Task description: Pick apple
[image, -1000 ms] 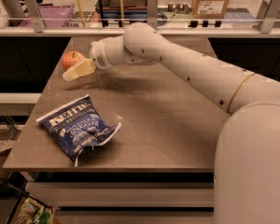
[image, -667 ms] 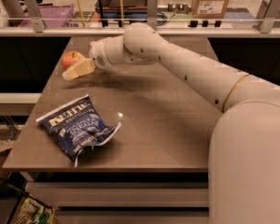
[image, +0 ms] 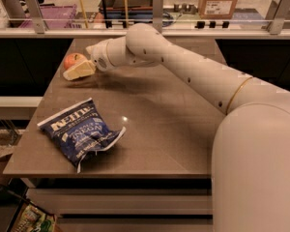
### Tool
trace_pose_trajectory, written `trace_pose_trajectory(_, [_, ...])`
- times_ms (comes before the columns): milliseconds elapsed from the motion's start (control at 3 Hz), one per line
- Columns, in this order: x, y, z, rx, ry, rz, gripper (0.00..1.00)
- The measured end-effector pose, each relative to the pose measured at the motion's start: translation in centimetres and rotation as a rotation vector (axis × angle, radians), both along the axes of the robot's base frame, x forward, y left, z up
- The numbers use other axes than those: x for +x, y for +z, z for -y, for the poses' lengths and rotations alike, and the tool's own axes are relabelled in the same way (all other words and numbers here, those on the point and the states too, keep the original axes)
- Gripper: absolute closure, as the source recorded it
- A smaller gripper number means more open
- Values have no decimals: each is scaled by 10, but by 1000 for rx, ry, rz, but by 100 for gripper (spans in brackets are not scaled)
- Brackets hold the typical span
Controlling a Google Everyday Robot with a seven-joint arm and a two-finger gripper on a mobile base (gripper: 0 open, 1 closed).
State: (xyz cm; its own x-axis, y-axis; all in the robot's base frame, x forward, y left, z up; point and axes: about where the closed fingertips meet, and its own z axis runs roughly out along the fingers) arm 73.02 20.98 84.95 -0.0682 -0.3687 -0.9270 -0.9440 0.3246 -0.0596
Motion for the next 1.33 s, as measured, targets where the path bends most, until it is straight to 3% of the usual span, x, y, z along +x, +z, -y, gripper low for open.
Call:
trace_pose_trajectory(1000, [-3, -3, -8, 0, 12, -5, 88])
trace_pose_trajectory(1333, [-4, -4, -10, 0, 15, -7, 100])
